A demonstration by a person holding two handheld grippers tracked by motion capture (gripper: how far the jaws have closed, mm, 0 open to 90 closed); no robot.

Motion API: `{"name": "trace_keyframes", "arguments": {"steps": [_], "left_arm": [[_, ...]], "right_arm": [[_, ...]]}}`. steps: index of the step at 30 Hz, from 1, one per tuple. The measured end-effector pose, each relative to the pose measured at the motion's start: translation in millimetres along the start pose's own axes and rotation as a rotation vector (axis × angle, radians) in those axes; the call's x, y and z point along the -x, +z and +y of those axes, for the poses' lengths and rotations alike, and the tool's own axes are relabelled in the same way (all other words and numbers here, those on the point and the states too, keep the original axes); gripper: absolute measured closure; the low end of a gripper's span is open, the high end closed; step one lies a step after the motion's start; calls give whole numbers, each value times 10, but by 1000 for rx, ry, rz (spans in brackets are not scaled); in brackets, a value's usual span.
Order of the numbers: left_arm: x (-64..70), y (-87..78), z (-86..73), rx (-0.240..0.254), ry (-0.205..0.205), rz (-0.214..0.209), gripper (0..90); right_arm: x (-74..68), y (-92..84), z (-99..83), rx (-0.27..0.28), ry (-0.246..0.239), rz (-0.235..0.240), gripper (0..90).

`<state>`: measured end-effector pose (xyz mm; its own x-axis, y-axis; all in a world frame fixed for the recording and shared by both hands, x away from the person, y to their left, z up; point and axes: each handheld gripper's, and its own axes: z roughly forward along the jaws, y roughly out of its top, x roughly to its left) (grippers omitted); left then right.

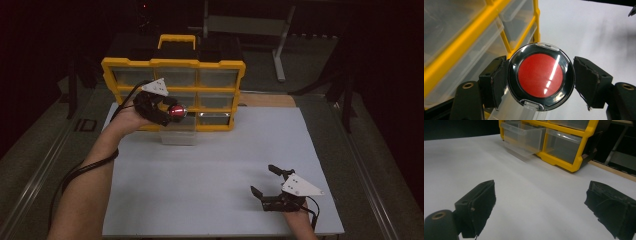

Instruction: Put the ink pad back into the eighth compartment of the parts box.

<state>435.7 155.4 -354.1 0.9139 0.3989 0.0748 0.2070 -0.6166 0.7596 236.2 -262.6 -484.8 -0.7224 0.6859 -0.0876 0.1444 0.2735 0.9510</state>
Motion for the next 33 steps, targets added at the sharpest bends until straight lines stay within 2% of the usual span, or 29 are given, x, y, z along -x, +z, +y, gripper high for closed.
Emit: {"name": "trace_keyframes", "arguments": {"steps": [18, 24, 30, 33], "left_arm": [[-38, 251, -209, -49, -51, -10, 303], [-58, 321, -262, -77, -66, 14, 302], [-78, 371, -293, -91, -96, 27, 302], [-96, 420, -319, -119, -121, 36, 301]], "right_arm": [[11, -23, -1, -1, -3, -5, 88], [11, -19, -4, -3, -8, -4, 87], [12, -18, -6, -4, -7, -4, 88], [7, -22, -2, -4, -7, -2, 88]]}}
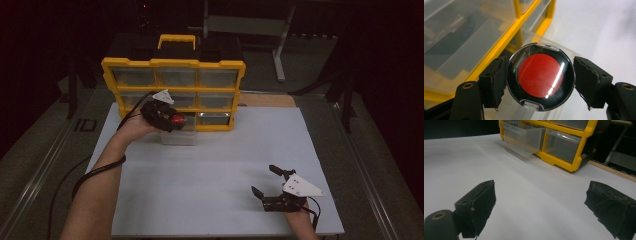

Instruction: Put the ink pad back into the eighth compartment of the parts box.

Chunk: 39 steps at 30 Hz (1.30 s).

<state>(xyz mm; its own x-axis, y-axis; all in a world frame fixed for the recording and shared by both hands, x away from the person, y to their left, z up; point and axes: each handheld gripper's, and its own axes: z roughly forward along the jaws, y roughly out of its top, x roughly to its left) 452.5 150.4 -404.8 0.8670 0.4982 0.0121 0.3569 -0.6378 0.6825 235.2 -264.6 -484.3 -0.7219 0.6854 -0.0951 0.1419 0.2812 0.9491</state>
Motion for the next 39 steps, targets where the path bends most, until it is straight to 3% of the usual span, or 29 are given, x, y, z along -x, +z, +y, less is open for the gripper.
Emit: {"name": "trace_keyframes", "arguments": {"steps": [5, 10, 18, 19, 22, 24, 39], "left_arm": [[-29, 68, -20, -29, -41, 23, 301], [-43, 113, -34, -57, -47, 31, 300], [-34, 111, -22, -39, -50, 33, 297], [-35, 112, -23, -39, -53, 22, 283], [-23, 127, -22, -54, -55, -15, 62], [-14, 119, -23, -59, -48, -31, 0], [42, -21, 13, -27, -37, -22, 0]], "right_arm": [[-5, 0, 2, -1, -2, 2, 88], [-3, -2, 2, 0, -4, 4, 87], [-6, 1, -1, -4, -4, 5, 88], [-10, 1, 1, -3, -3, 6, 88], [-9, 2, 2, -2, -3, 7, 88], [-10, 1, 2, -2, -4, 6, 88], [-12, 2, 9, 1, -3, 4, 88]]}}
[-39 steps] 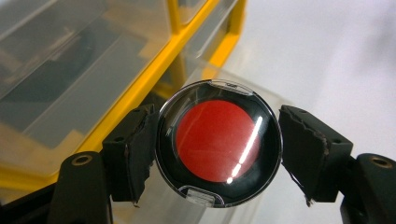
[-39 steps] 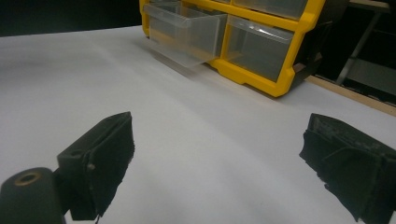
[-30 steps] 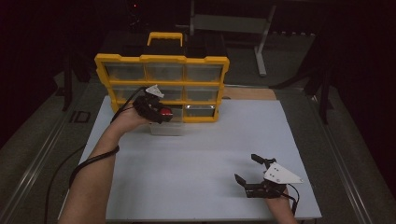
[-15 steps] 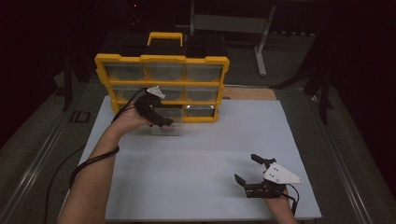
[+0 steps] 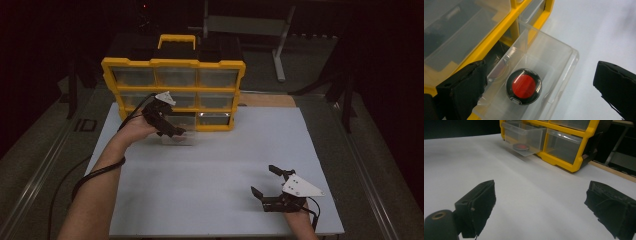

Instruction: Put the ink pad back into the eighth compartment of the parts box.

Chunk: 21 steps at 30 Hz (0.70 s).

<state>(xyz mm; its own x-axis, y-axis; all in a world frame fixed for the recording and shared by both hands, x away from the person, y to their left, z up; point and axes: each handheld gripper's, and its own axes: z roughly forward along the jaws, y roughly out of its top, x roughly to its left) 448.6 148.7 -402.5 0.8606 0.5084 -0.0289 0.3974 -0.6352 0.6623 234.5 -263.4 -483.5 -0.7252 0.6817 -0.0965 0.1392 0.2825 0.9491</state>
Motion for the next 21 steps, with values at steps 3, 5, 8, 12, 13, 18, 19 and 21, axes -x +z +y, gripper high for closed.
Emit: {"name": "trace_keyframes", "arguments": {"steps": [3, 5, 8, 12, 13, 18, 19, 21], "left_arm": [[16, -67, -1, 15, 0, 6, 0], [25, -114, -10, 29, -4, 8, 0], [39, -181, -34, 50, -13, 14, 0], [69, -284, -68, 78, -14, 12, 0], [76, -310, -74, 81, -19, 21, 0], [92, -448, -121, 103, -29, 39, 0], [95, -475, -133, 104, -27, 40, 0], [101, -521, -160, 109, -29, 49, 0]], "right_arm": [[3, 1, 1, 1, 1, -1, 88], [1, 4, 0, -1, 6, 0, 88], [-6, 8, 3, 0, 2, 1, 88], [-12, 13, 6, 0, 0, 2, 88], [-12, 14, 6, -2, -2, 3, 88], [-19, 21, 8, -2, -3, 4, 88], [-23, 22, 9, -4, -1, 4, 88], [-29, 25, 12, -5, -2, 3, 88]]}}
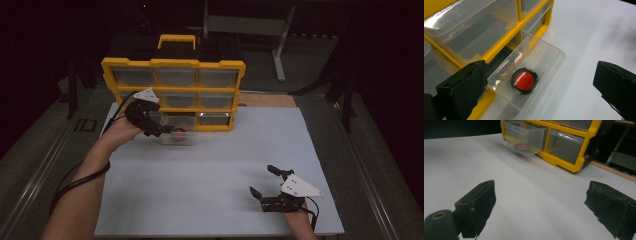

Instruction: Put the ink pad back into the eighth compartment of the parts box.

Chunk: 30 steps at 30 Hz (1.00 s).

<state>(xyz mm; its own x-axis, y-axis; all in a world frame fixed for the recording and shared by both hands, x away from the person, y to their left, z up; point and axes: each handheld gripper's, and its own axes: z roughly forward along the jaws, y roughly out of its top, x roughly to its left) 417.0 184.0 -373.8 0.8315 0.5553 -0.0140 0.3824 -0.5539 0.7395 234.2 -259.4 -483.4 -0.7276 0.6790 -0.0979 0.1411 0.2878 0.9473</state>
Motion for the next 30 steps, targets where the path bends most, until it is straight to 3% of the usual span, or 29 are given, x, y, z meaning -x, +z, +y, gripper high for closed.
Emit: {"name": "trace_keyframes", "arguments": {"steps": [7, 11, 16, 21, 30], "left_arm": [[39, -117, -109, 9, -12, 11, 0], [81, -202, -171, 35, -1, 55, 0], [161, -282, -262, 52, 2, 75, 0], [231, -353, -331, 62, -8, 67, 0], [354, -471, -504, 97, -18, 94, 0]], "right_arm": [[-8, 3, 9, 3, -5, 4, 88], [-9, -1, 17, 4, -6, 5, 88], [-9, -10, 22, 5, -10, 2, 88], [-12, -14, 24, 5, -8, 3, 88], [-22, -12, 30, 5, -13, 4, 88]]}}
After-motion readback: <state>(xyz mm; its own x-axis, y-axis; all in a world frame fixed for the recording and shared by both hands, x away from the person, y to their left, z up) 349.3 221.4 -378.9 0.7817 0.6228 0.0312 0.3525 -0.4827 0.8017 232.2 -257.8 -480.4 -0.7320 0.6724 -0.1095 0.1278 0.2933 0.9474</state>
